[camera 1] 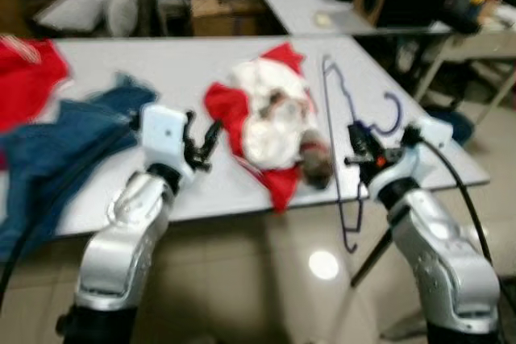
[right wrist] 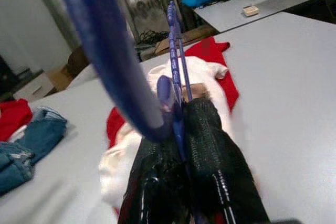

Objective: Hang hanger

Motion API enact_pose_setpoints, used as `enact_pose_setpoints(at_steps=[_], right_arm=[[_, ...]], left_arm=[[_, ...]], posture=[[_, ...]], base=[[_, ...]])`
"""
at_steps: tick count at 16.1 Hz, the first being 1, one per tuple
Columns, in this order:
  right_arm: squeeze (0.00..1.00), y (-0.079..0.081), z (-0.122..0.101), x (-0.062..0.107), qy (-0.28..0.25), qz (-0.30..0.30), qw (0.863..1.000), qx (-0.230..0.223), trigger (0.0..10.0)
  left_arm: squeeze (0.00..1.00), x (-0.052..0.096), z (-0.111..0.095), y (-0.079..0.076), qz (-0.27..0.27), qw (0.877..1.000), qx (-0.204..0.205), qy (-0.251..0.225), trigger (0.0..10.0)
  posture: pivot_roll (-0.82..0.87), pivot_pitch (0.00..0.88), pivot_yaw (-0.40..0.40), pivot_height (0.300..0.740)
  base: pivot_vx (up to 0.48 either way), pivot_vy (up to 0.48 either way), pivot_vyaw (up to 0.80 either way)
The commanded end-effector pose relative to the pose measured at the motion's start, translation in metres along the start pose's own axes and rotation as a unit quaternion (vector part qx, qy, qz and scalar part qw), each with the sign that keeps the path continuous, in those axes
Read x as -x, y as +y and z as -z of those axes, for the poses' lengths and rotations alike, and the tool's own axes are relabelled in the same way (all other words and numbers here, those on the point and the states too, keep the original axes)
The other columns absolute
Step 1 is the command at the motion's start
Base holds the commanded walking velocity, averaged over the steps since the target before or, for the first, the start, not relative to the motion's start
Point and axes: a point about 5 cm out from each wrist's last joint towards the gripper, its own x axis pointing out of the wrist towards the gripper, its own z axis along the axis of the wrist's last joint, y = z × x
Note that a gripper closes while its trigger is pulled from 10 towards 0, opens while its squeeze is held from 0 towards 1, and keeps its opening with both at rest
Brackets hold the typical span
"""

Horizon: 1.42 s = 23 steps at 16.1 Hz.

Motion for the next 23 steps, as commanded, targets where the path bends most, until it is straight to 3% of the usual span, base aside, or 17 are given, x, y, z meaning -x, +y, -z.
enact_pose_setpoints(at_steps=[1, 5, 11, 16, 18, 23], right_arm=[[0.00, 0.002, -0.005, -0.003, -0.011, 0.001, 1.000, 0.005, 10.0], [0.00, 0.000, -0.005, -0.007, -0.019, 0.009, 1.000, 0.009, 10.0], [0.00, -0.007, 0.007, 0.000, -0.006, 0.033, 0.999, 0.024, 10.0], [0.00, -0.008, 0.016, 0.006, 0.014, 0.046, 0.998, 0.044, 10.0], [0.00, -0.008, 0.017, 0.003, 0.019, 0.038, 0.998, 0.038, 10.0], [0.00, -0.006, 0.022, -0.007, 0.031, 0.032, 0.998, 0.045, 10.0]], left_arm=[[0.00, 0.000, 0.000, 0.006, -0.007, 1.000, -0.008, 0.005, 10.0], [0.00, -0.009, -0.006, 0.007, -0.006, 1.000, -0.021, -0.006, 10.0], [0.00, -0.003, -0.002, 0.005, 0.023, 0.999, -0.034, 0.011, 10.0], [0.00, -0.014, 0.001, 0.002, 0.038, 0.999, -0.031, 0.011, 10.0], [0.00, -0.010, -0.002, -0.002, 0.038, 0.999, -0.027, 0.007, 10.0], [0.00, -0.001, 0.005, 0.007, 0.012, 0.999, -0.035, 0.018, 10.0]], posture=[[0.00, 0.000, -0.047, 0.740], [0.00, 0.000, -0.052, 0.740], [0.01, 0.000, -0.024, 0.740], [-0.03, 0.000, -0.007, 0.740], [0.00, 0.000, -0.043, 0.740], [0.02, 0.000, -0.059, 0.740]], base=[[0.000, 0.424, 0.00], [0.000, 0.424, 0.00], [0.000, 0.422, 0.00], [0.000, 0.422, 0.00], [0.000, 0.424, 0.00], [0.000, 0.248, 0.00]])
